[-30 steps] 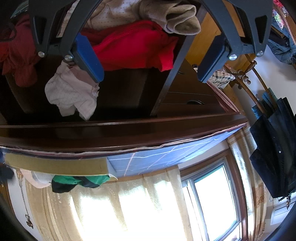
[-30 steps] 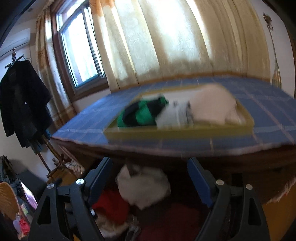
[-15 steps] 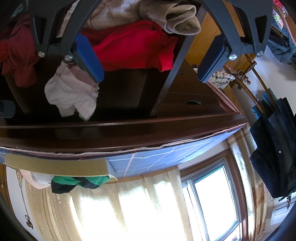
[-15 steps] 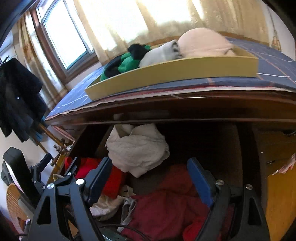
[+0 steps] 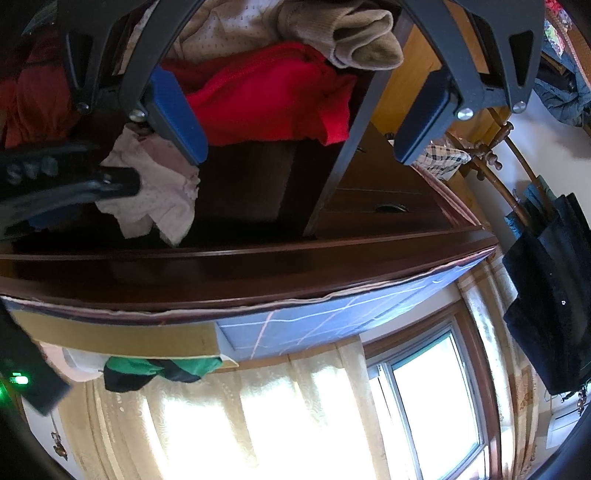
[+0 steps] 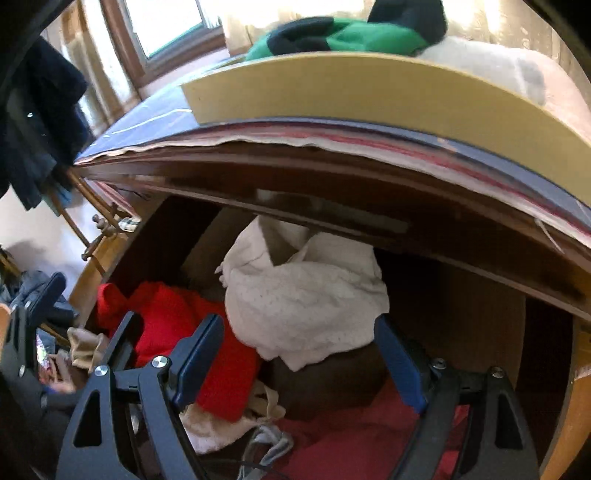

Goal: Take underwear out of drawer
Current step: 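Return the right gripper to the drawer and grasp the white dotted garment, then carry the white dotted garment with the right gripper and release it into the tray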

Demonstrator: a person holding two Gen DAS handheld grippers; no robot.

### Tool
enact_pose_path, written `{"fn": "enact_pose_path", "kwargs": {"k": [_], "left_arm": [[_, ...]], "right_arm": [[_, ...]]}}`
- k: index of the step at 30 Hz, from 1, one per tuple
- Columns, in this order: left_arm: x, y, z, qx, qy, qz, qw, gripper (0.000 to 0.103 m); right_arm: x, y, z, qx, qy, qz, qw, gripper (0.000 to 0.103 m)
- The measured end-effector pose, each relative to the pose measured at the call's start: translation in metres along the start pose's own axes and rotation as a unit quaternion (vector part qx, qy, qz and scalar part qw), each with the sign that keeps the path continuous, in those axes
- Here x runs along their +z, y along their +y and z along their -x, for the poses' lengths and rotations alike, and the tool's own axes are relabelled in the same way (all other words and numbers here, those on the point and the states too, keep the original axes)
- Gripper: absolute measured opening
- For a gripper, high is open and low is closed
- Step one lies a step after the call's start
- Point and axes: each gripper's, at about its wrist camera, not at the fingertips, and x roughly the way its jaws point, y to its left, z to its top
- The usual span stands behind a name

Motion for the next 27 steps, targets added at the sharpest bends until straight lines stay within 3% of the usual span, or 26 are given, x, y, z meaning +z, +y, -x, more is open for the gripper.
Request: {"fn": "enact_pose_path", "kwargs": {"k": [11, 15, 16, 18, 19, 24, 27], "left_arm": [[-0.003, -0.004, -0.001, -0.037, 0.015, -0.011, 0.9991, 0.102], [-0.004, -0.004, 0.0, -0.035, 0.014, -0.01, 0.9992, 0.101], [-0.003, -0.005, -0.001, -0.039, 0.015, -0.01, 0.9991, 0.101], [-0.002, -0.006, 0.0, -0.039, 0.014, -0.014, 0.999, 0.101], [-0.002, -0.006, 0.0, -0.039, 0.014, -0.014, 0.999, 0.101], [-0.001, -0.007, 0.002, -0.038, 0.007, -0.018, 0.9991, 0.101], [0.0, -0.007, 0.002, -0.037, 0.004, -0.019, 0.9991, 0.101]], "right_arm": [[0.015, 0.0, -0.049, -0.011, 0.074, -0.08, 0.994, 0.085], [0.014, 0.004, -0.062, -0.017, 0.091, -0.075, 0.993, 0.084], [0.014, 0.004, -0.063, -0.014, 0.09, -0.075, 0.993, 0.081], [0.017, 0.005, -0.067, -0.001, 0.087, -0.075, 0.993, 0.049], [0.016, 0.004, -0.067, 0.003, 0.086, -0.074, 0.993, 0.044], [0.014, 0.0, -0.067, 0.025, 0.081, -0.075, 0.994, 0.03], [0.007, -0.015, -0.048, 0.039, 0.05, -0.084, 0.994, 0.028]]}}
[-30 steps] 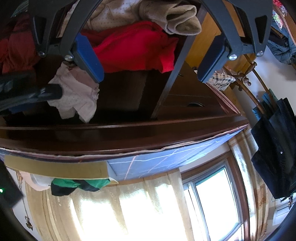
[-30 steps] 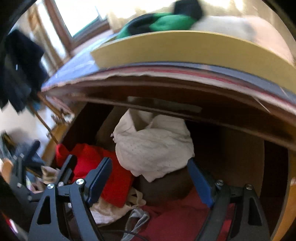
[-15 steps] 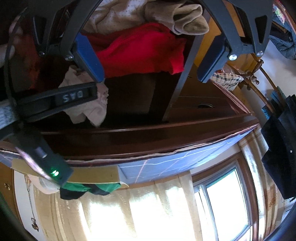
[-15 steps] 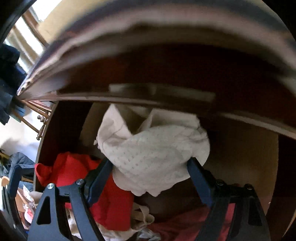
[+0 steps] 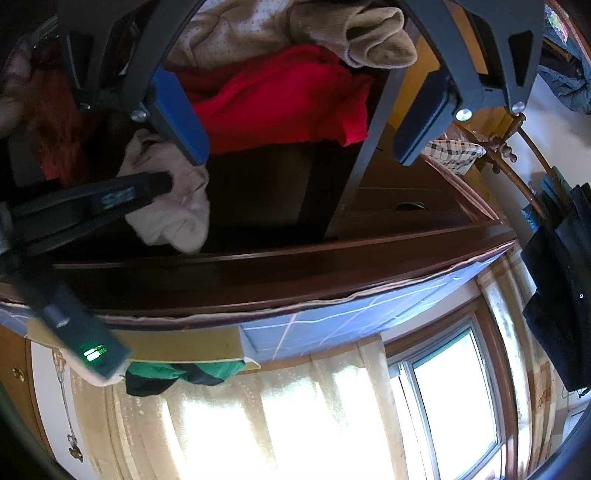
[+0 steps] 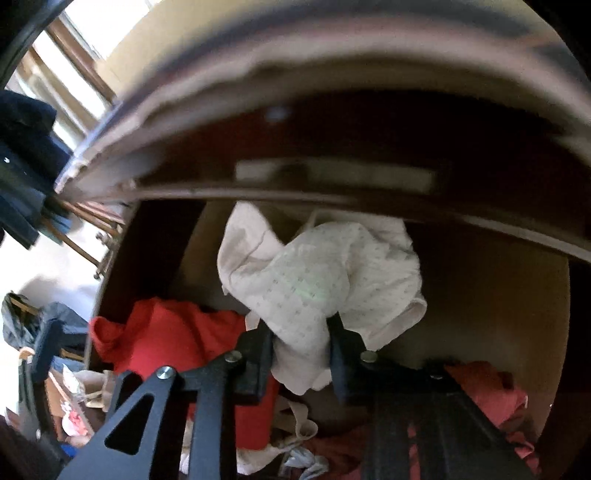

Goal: Take underwear out of drawer
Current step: 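Carry the white dotted garment with the right gripper and release it into the tray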

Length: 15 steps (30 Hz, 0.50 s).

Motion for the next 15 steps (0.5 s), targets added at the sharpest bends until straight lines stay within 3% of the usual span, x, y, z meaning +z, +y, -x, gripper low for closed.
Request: {"fn": "enact_pose_path", "kwargs": {"k": [15], "left_arm": [[0.0, -0.004, 0.002, 0.012, -0.005, -0.01, 0.9999, 0.101]], "right_arm": [[-0.038, -0.028, 0.09, 0.06, -0.09, -0.044, 0.993, 0.026]]}}
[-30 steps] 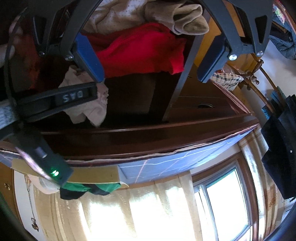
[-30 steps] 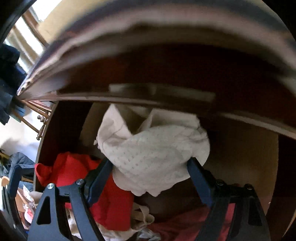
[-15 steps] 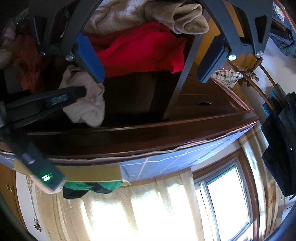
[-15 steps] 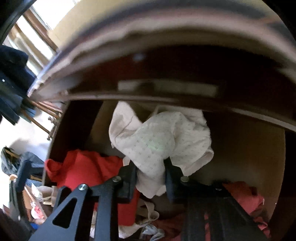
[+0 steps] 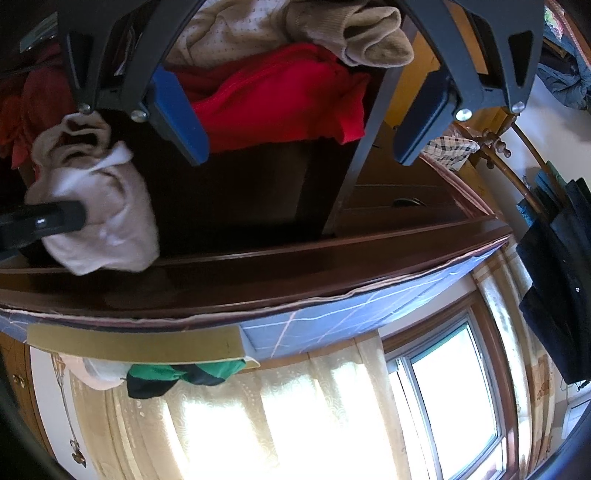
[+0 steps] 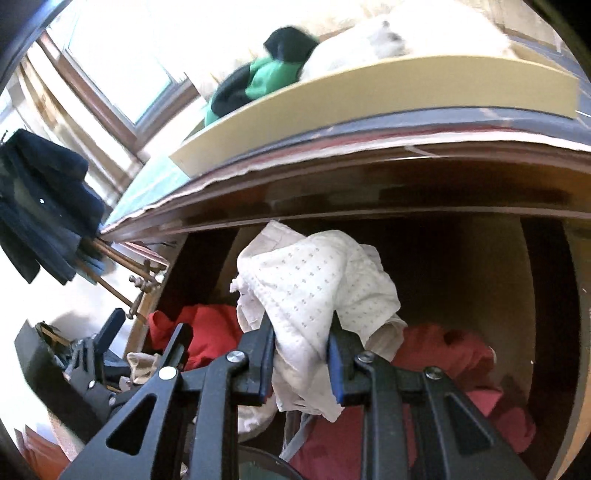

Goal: Take underwear out of drawer
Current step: 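Carry the white dotted garment with the right gripper and release it into the tray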

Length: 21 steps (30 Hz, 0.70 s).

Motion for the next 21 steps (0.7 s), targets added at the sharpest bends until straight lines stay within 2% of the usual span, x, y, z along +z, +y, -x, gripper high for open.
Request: {"fn": "enact_pose_path", "kwargs": {"k": [11, 15, 21], "left_arm": [[0.0, 0.0, -0.001, 0.002, 0.001, -0.001, 1.0, 0.101], [0.001, 0.0, -0.001, 0.001, 0.001, 0.0, 1.0, 0.101], [0.001, 0.0, -0.001, 0.002, 0.0, -0.001, 1.0, 0.101]], "right_arm": [[-0.001, -0.004, 0.083, 0.036, -0.073, 0.0, 0.997, 0.026], [0.005, 0.0, 0.103, 0.048, -0.096, 0.001, 0.994, 0.026], [0.027, 0.001, 0.145, 0.041, -0.152, 0.011, 0.987, 0.026]]}}
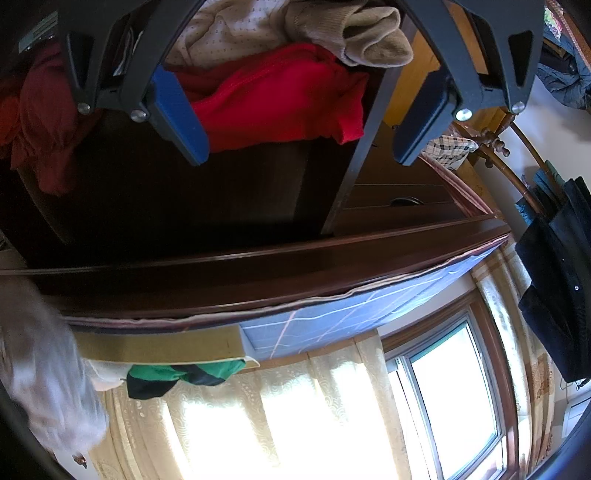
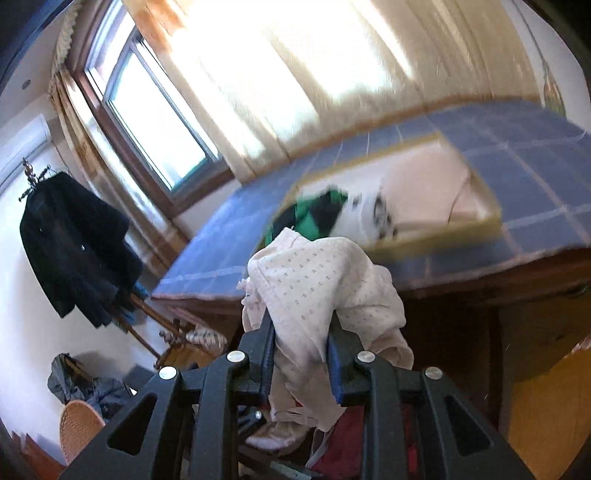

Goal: Take underwear out of drawer
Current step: 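Carry the white dotted garment with the right gripper and release it into the tray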

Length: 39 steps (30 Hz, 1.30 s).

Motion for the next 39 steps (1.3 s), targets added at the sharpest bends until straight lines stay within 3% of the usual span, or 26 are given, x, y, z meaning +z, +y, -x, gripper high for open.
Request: {"fn": "enact_pose_path", "kwargs": {"k": [6, 12, 20, 34, 39], "left_arm": [[0.001, 0.0, 0.001, 0.003, 0.0, -0.001, 1.0, 0.101], [0.001, 0.0, 0.0, 0.003, 0.001, -0.002, 1.0, 0.101], [0.0, 0.001, 0.001, 0.0, -0.001, -0.003, 1.0, 0.101], [-0.002, 0.003, 0.002, -0.006, -0.002, -0.005, 1.0, 0.101], [-0.003, 0.003, 0.004, -0.008, -0.003, -0.005, 1.0, 0.101]], "right_arm": [[0.04, 0.004, 0.023, -0.022, -0.056, 0.027, 0.998, 0.026], [0.092, 0.007, 0.008, -0.042, -0.083, 0.054, 0.994, 0.026], [0.13, -0.007, -0.066, -0.101, -0.063, 0.079, 0.99, 0.026], [0.13, -0.027, -0.168, -0.172, -0.004, 0.098, 0.98, 0.026], [0.125, -0.023, -0.188, -0.204, 0.017, 0.125, 0.971, 0.026]]}}
